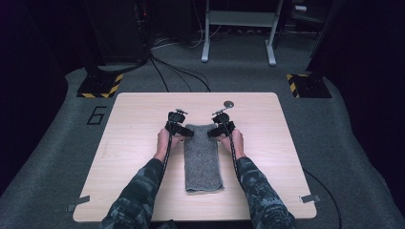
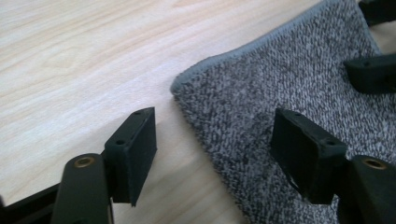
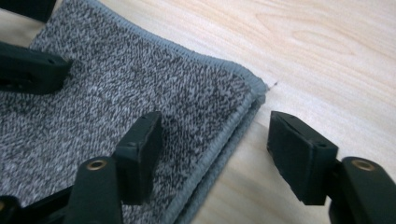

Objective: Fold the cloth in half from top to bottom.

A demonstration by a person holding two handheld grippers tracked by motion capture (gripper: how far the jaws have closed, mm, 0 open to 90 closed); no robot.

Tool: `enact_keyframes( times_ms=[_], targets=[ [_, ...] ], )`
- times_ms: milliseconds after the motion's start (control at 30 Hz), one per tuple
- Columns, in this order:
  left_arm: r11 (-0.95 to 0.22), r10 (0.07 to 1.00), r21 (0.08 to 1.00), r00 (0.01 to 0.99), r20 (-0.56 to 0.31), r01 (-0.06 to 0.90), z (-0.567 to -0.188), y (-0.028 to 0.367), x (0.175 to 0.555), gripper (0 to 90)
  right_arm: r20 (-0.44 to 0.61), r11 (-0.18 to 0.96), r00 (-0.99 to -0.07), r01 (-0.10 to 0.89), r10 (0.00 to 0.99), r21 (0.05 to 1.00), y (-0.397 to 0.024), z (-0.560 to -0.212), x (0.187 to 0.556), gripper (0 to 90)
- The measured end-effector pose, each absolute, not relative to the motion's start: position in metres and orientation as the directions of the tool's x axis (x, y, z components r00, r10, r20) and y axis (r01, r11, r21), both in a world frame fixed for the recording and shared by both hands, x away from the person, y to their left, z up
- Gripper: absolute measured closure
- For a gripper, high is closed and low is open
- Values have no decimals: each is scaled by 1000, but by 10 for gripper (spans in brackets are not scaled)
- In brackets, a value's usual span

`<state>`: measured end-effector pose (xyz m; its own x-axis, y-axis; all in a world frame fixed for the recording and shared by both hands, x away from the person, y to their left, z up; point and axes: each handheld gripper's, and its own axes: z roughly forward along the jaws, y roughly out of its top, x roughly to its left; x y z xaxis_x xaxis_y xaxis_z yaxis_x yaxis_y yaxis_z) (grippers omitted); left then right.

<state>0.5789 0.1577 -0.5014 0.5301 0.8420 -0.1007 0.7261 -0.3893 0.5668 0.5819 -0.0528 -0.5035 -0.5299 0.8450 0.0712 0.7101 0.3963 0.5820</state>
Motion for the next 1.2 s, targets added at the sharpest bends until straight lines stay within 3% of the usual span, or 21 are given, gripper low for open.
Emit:
enact_keyframes(
  times_ms=[300, 467, 633, 1033, 1200],
  targets=[
    [-421, 836, 573, 546, -55, 703, -500, 150, 578, 561, 53, 420, -550, 694, 834, 585, -46, -502, 579, 671],
    [-410, 834, 580, 546, -73, 703, -501, 150, 578, 754, 87, 413, -564, 692, 821, 592, -43, -503, 577, 831],
    [-395, 834, 605, 546, -80, 691, -501, 149, 574, 846, 108, 397, -563, 692, 819, 602, -47, -504, 575, 850],
    [-377, 800, 702, 594, -82, 605, -477, 153, 560, 861, 115, 377, -583, 649, 804, 660, -58, -486, 562, 846],
    [-389, 770, 745, 636, -60, 542, -468, 153, 550, 863, 116, 374, -587, 642, 801, 669, -68, -483, 560, 772]
  ],
)
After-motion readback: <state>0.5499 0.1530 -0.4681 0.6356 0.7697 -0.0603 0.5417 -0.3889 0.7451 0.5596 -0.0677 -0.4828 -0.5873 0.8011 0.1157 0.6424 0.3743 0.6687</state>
